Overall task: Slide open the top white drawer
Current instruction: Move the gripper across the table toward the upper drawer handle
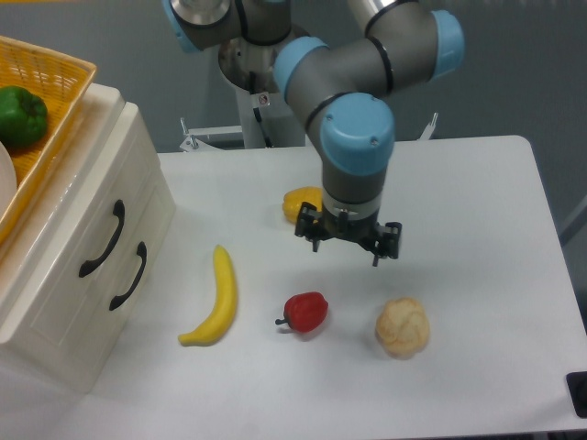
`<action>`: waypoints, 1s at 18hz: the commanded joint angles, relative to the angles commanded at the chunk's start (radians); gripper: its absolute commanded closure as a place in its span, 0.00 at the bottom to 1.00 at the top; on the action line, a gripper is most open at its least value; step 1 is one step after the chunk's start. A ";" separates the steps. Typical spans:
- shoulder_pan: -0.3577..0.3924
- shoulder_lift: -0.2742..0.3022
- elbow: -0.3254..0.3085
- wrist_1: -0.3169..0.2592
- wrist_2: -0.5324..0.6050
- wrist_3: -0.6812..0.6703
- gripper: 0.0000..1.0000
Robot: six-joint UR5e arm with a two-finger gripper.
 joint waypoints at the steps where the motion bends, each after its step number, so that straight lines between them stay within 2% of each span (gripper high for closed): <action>1: 0.000 0.018 -0.015 0.021 -0.003 0.000 0.00; 4: -0.003 0.069 -0.072 0.077 -0.002 -0.023 0.00; 7: -0.047 0.080 -0.081 0.091 -0.003 -0.109 0.00; 13: -0.106 0.057 -0.062 0.075 -0.032 -0.144 0.00; 18: -0.149 0.049 -0.043 0.005 -0.083 -0.160 0.00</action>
